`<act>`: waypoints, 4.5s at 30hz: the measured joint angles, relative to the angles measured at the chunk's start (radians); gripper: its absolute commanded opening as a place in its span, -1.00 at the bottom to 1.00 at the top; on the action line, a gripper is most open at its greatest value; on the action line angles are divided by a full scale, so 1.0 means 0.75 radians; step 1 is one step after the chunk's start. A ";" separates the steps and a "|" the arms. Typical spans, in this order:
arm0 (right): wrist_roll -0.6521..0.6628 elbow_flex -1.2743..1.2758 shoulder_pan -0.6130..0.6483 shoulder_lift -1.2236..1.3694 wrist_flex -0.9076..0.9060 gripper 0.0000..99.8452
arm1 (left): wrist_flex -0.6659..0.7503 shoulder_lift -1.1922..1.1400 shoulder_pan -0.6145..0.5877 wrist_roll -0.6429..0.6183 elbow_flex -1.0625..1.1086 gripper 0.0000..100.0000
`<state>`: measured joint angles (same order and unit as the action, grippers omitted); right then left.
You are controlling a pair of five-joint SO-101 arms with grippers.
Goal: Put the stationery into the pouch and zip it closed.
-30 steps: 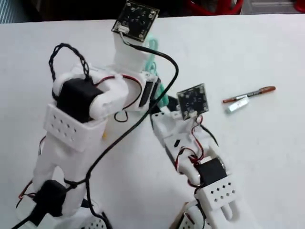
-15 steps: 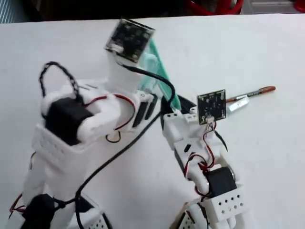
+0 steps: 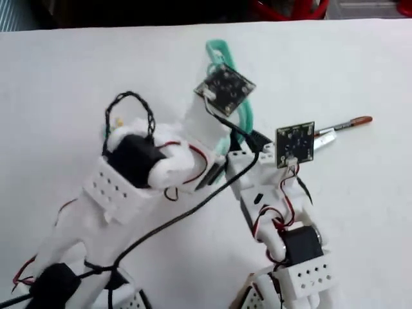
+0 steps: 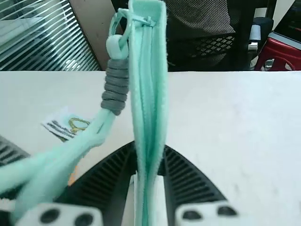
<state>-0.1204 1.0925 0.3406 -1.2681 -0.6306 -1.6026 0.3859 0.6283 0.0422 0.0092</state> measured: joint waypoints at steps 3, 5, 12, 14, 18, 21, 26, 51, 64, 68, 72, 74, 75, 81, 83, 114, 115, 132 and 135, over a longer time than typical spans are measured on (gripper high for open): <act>0.000 0.000 -0.025 -0.002 0.000 -0.96 | 0.000 0.000 0.012 0.055 0.014 -0.77; 0.000 0.000 -0.041 -0.002 0.002 -0.96 | -0.039 0.000 0.014 0.068 0.012 -0.76; 0.068 0.002 -0.045 -0.023 -0.053 -0.96 | -0.229 0.027 -0.027 0.170 -0.174 -0.48; 0.078 0.012 -0.045 -0.029 -0.057 -0.96 | -0.229 0.088 -0.131 0.227 -0.229 -0.48; 0.151 0.014 -0.039 -0.029 -0.057 -0.96 | -0.231 0.245 -0.360 0.430 -0.317 -0.47; 0.229 0.014 0.037 -0.029 -0.057 -0.96 | -0.231 0.372 -0.491 0.585 -0.338 -0.47; 0.364 0.014 0.186 -0.029 -0.092 -0.96 | -0.168 0.483 -0.667 0.689 -0.340 -0.47; 0.430 -0.043 0.301 -0.029 -0.262 -0.96 | 1.890 -0.262 -0.976 -0.041 0.716 -0.48; 0.430 -0.041 0.303 -0.029 -0.256 -0.96 | 1.583 -0.096 -0.790 -0.131 0.716 -0.47; 0.428 -0.041 0.301 -0.029 -0.256 -0.96 | 1.410 0.063 -0.718 -0.076 0.716 -0.48; 0.374 -0.043 0.239 -0.029 -0.256 -0.73 | 1.234 0.213 -0.675 0.012 0.716 -0.48; 0.321 -0.043 0.203 -0.031 -0.256 -0.59 | 1.162 0.276 -0.665 0.051 0.716 -0.48; 0.309 -0.043 0.194 -0.031 -0.256 -0.57 | 1.125 0.305 -0.661 0.068 0.716 -0.48; 0.282 -0.043 0.184 -0.029 -0.256 -0.57 | 0.908 0.419 -0.583 0.108 0.716 -0.48; 0.278 -0.043 0.176 -0.029 -0.256 -0.57 | 0.863 0.430 -0.548 0.110 0.716 -0.48; 0.563 -0.225 0.194 -0.035 -0.239 -0.96 | 0.297 1.148 -0.164 0.127 0.716 -0.47; 0.612 -0.239 0.194 -0.045 -0.280 -0.96 | 0.278 1.182 -0.182 0.151 0.714 -0.47; 1.197 -1.174 0.544 0.104 -1.275 -0.96 | -0.108 1.860 -0.299 0.910 0.702 -0.47; 1.205 -1.365 0.651 0.194 -1.395 -0.96 | -0.135 1.884 -0.280 0.914 0.702 -0.47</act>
<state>0.7833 0.0690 0.8286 -1.1224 -1.6771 -1.7039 1.7990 0.4181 0.7281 0.5355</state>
